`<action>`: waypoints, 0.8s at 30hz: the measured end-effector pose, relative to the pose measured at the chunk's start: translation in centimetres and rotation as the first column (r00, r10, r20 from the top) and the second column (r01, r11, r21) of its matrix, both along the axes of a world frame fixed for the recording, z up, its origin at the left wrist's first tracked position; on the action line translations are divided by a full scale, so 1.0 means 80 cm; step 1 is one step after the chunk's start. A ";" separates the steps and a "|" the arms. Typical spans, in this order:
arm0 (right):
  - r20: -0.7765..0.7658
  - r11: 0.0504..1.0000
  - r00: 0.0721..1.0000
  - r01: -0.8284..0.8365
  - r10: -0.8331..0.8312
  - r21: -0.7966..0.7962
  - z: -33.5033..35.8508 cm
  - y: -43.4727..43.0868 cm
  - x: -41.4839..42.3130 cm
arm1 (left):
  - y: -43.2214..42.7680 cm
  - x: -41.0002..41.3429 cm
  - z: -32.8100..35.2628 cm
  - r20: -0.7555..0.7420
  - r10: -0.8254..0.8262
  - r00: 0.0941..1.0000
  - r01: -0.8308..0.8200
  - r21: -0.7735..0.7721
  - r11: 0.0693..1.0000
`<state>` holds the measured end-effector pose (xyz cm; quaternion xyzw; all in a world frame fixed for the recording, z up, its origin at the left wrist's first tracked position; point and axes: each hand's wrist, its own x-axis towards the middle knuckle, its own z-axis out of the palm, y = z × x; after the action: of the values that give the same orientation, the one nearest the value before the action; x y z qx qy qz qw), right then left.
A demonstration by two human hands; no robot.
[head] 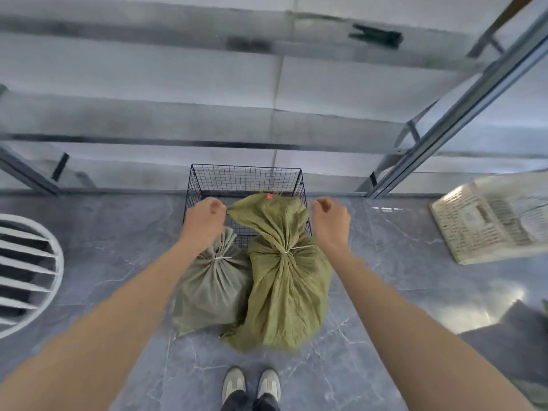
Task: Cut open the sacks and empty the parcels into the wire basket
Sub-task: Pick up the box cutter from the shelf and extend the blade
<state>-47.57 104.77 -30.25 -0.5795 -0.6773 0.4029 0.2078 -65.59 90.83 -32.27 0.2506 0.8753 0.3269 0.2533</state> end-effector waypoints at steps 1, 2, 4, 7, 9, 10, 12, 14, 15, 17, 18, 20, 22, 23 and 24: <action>-0.004 1.000 1.000 -0.011 0.011 0.012 0.020 0.000 -0.001 | 0.003 -0.004 0.020 -0.019 -0.041 0.999 0.041 0.009 0.999; -0.009 0.999 1.000 -0.021 0.021 0.025 0.039 0.001 -0.002 | 0.006 -0.008 0.041 -0.037 -0.075 0.997 0.076 0.018 0.997; -0.021 0.997 0.998 -0.056 0.058 0.052 0.077 0.004 -0.003 | 0.014 -0.013 0.083 -0.066 -0.108 0.992 0.110 0.039 0.993; -0.033 0.989 0.995 -0.094 0.098 0.111 0.129 0.007 -0.003 | 0.022 -0.017 0.142 -0.097 -0.151 0.984 0.160 0.090 0.983; -0.040 0.983 0.994 -0.095 0.103 0.157 0.160 0.008 -0.002 | 0.025 -0.020 0.174 -0.124 -0.168 0.978 0.183 0.120 0.976; -0.046 0.980 0.993 -0.098 0.108 0.171 0.174 0.008 -0.001 | 0.026 -0.021 0.188 -0.129 -0.173 0.976 0.190 0.133 0.973; -0.060 0.977 0.991 -0.107 0.120 0.184 0.201 0.008 0.002 | 0.030 -0.023 0.214 -0.164 -0.180 0.970 0.205 0.151 0.967; -0.061 0.972 0.990 -0.110 0.125 0.208 0.225 0.010 0.007 | 0.033 -0.026 0.237 -0.202 -0.191 0.961 0.223 0.151 0.963; -0.062 0.968 0.990 -0.109 0.126 0.225 0.236 0.011 0.009 | 0.036 -0.026 0.248 -0.211 -0.196 0.958 0.231 0.154 0.961; -0.063 0.961 0.990 -0.110 0.130 0.256 0.254 0.015 0.015 | 0.041 -0.023 0.269 -0.213 -0.194 0.958 0.231 0.163 0.959; -0.064 0.958 0.990 -0.108 0.129 0.267 0.262 0.017 0.017 | 0.045 -0.021 0.278 -0.216 -0.192 0.957 0.231 0.173 0.958; -0.065 0.954 0.991 -0.096 0.119 0.283 0.274 0.024 0.023 | 0.054 -0.015 0.294 -0.229 -0.202 0.952 0.245 0.176 0.953; -0.058 0.951 0.993 -0.082 0.103 0.300 0.285 0.031 0.028 | 0.064 -0.009 0.305 -0.244 -0.216 0.945 0.261 0.170 0.950; -0.054 0.948 0.994 -0.077 0.098 0.310 0.290 0.036 0.030 | 0.070 -0.006 0.311 -0.255 -0.223 0.941 0.270 0.170 0.948; -0.051 0.944 0.994 -0.075 0.096 0.322 0.295 0.042 0.033 | 0.077 -0.003 0.316 -0.266 -0.230 0.936 0.281 0.168 0.945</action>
<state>-44.90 108.13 -6.67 -0.4946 -0.7509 0.3152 0.3035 -65.81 97.00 -6.99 0.4255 0.8213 0.3458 0.1577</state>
